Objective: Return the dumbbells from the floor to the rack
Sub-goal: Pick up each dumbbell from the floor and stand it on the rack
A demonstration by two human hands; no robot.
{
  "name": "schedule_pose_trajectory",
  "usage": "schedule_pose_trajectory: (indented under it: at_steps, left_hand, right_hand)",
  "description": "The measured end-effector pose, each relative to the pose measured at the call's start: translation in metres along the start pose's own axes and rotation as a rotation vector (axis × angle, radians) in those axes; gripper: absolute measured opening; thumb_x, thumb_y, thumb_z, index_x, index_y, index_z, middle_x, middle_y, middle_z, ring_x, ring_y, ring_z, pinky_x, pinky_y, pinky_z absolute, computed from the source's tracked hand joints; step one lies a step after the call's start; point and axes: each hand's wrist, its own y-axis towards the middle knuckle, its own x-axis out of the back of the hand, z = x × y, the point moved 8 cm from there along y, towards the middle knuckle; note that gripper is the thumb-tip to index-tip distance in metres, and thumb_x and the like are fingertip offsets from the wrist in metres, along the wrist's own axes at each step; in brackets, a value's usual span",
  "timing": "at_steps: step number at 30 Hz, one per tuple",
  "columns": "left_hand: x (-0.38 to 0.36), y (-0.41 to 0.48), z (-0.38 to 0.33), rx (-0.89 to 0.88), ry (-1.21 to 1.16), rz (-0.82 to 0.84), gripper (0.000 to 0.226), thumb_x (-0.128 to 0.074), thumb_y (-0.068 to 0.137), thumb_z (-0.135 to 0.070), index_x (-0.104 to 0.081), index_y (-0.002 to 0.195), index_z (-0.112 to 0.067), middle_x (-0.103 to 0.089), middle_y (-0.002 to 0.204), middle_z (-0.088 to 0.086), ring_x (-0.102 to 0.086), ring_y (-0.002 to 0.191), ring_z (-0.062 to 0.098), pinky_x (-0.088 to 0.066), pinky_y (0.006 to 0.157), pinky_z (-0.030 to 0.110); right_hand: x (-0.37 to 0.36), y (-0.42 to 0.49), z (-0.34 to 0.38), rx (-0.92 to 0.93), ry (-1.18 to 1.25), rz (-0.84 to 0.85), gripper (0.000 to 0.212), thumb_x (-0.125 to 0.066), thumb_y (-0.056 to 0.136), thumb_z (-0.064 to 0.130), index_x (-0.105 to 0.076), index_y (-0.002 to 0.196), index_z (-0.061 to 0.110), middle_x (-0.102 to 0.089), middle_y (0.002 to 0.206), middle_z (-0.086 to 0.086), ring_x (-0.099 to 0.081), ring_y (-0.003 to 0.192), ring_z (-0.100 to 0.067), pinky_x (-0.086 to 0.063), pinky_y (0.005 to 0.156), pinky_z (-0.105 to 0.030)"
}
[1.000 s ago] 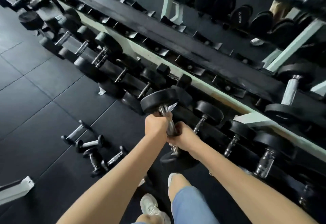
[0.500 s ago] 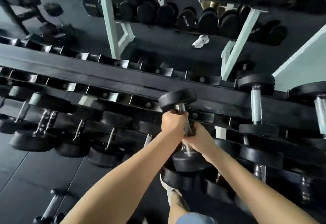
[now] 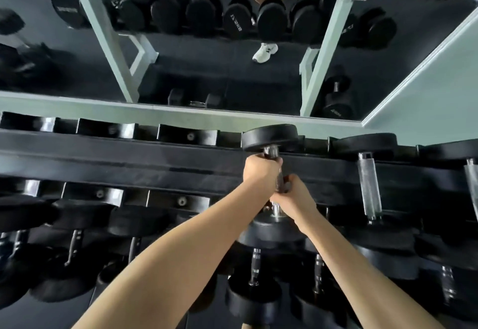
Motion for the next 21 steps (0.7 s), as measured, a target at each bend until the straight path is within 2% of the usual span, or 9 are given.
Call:
schedule_pose_trajectory:
  at_steps: [3,5,9,12,15,21]
  left_hand:
    - [-0.003,0.014,-0.003,-0.026,0.037,-0.007,0.020,-0.067,0.085,-0.025,-0.069,0.103,-0.017,-0.065,0.088,0.000,-0.063,0.088,0.023,-0.049,0.080,0.028]
    - [-0.003,0.021,-0.003,-0.051,0.069,-0.001,0.018,-0.066,0.084,-0.027,-0.069,0.100,-0.019,-0.067,0.089,-0.001,-0.065,0.089,0.022,-0.050,0.081,0.028]
    - [-0.001,0.022,-0.001,-0.086,0.085,-0.009,0.008,-0.067,0.083,-0.028,-0.065,0.089,-0.024,-0.066,0.083,-0.005,-0.063,0.080,0.017,-0.051,0.077,0.028]
    - [0.001,0.021,-0.001,-0.098,0.075,0.017,0.019,-0.067,0.083,-0.028,-0.068,0.100,-0.021,-0.067,0.087,-0.004,-0.064,0.082,0.018,-0.052,0.079,0.028]
    - [0.004,0.018,-0.001,-0.095,0.065,0.052,0.039,-0.069,0.083,-0.031,-0.063,0.120,-0.018,-0.070,0.108,0.000,-0.067,0.097,0.020,-0.054,0.090,0.034]
    - [0.029,0.000,0.012,-0.114,0.042,0.018,0.052,-0.069,0.082,-0.036,-0.056,0.128,-0.016,-0.067,0.119,0.005,-0.065,0.106,0.026,-0.054,0.092,0.039]
  right_hand:
    - [-0.005,0.015,-0.004,-0.011,0.012,-0.009,0.030,-0.067,0.073,0.025,-0.038,0.072,0.029,-0.049,0.067,0.009,-0.049,0.071,-0.019,-0.046,0.077,-0.042]
    - [-0.005,0.020,-0.005,-0.016,0.002,-0.026,0.029,-0.069,0.075,0.027,-0.040,0.074,0.026,-0.053,0.067,0.009,-0.054,0.070,-0.018,-0.046,0.075,-0.040]
    - [-0.007,0.021,-0.005,-0.019,-0.008,-0.046,0.029,-0.071,0.075,0.030,-0.042,0.076,0.026,-0.054,0.067,0.010,-0.056,0.072,-0.018,-0.047,0.075,-0.039]
    - [-0.007,0.019,-0.002,-0.025,-0.012,-0.062,0.029,-0.072,0.074,0.032,-0.046,0.083,0.025,-0.056,0.072,0.009,-0.060,0.077,-0.020,-0.050,0.079,-0.042]
    - [-0.008,0.013,0.003,-0.023,-0.022,-0.083,0.033,-0.073,0.073,0.033,-0.051,0.094,0.019,-0.062,0.081,0.006,-0.065,0.086,-0.024,-0.053,0.083,-0.045]
    - [-0.007,-0.008,0.017,0.036,-0.141,-0.139,0.054,-0.073,0.074,0.040,-0.051,0.113,0.012,-0.066,0.096,0.002,-0.064,0.090,-0.023,-0.050,0.079,-0.038]
